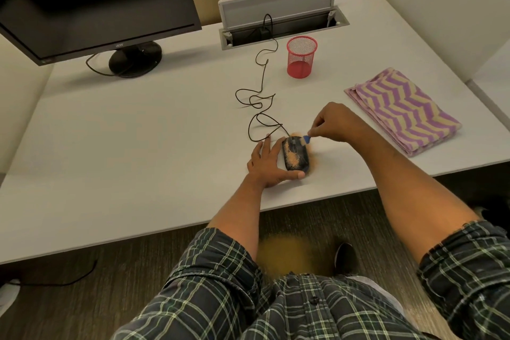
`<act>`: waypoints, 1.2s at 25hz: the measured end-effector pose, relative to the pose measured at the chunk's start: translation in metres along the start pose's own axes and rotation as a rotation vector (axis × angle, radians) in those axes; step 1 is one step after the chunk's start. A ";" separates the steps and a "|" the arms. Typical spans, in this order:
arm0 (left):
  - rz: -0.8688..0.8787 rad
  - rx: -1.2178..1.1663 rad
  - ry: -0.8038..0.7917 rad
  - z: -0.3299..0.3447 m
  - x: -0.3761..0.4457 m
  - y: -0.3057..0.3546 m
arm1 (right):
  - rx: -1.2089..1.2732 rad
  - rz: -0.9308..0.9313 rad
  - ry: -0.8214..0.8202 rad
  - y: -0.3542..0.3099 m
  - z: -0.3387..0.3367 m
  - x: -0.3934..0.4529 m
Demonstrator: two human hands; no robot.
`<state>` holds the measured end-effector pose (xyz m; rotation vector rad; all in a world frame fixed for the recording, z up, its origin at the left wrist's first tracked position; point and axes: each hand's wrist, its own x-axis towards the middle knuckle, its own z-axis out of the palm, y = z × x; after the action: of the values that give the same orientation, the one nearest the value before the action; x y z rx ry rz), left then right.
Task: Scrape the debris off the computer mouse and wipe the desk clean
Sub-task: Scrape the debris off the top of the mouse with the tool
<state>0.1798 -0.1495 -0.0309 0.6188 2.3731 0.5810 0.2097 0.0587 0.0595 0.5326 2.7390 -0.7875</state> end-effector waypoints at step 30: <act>0.017 0.009 0.009 0.002 0.002 -0.003 | -0.109 0.011 0.144 -0.001 0.017 -0.017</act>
<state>0.1789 -0.1497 -0.0350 0.6419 2.3824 0.5824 0.2265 0.0437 0.0519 0.6024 2.8876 -0.6156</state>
